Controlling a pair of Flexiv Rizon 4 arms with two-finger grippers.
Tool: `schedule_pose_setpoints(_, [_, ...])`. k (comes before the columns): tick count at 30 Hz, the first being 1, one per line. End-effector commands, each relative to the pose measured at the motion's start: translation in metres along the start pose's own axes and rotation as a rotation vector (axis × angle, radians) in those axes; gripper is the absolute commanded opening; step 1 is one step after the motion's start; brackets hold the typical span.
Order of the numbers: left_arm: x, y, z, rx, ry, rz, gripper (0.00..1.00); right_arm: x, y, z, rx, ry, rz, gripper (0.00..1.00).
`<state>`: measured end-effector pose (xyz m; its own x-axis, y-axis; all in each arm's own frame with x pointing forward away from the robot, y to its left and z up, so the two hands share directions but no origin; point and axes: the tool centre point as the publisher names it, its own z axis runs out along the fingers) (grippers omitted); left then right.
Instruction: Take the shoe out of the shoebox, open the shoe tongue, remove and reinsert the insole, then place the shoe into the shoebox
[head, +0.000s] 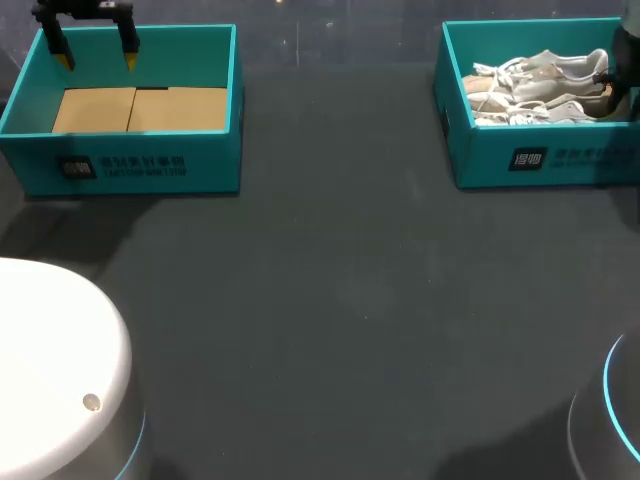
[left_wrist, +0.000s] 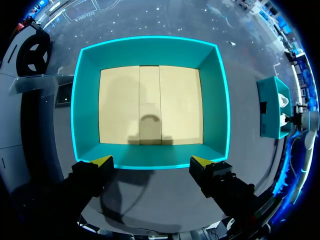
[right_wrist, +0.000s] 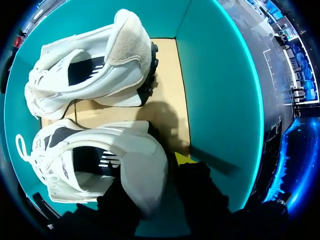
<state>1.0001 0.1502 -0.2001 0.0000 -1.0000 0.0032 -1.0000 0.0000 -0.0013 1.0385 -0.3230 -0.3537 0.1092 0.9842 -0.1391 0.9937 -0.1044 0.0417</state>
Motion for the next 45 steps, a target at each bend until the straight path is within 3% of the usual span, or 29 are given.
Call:
schedule_pose_setpoints(1, [0.0,0.0,0.0,-0.001,-0.001,0.0,1.0,-0.001,-0.004,-0.011,-0.015,0.002,0.003,0.0])
schedule_pose_setpoints(18, [0.0,0.0,0.0,-0.001,-0.001,0.0,1.0,-0.019,-0.003,-0.027,-0.049,-0.002,0.057,0.0])
schedule_pose_setpoints(26, [0.0,0.0,0.0,-0.001,-0.001,0.0,1.0,-0.016,-0.001,-0.066,-0.092,0.005,0.058,0.0])
schedule_pose_setpoints(33, [0.0,0.0,0.0,-0.001,-0.001,0.0,1.0,-0.016,0.0,-0.106,-0.082,-0.036,0.081,0.0])
schedule_pose_setpoints(45, [0.0,0.0,0.0,-0.001,-0.001,0.0,1.0,-0.013,-0.002,-0.184,-0.109,-0.036,0.111,0.0])
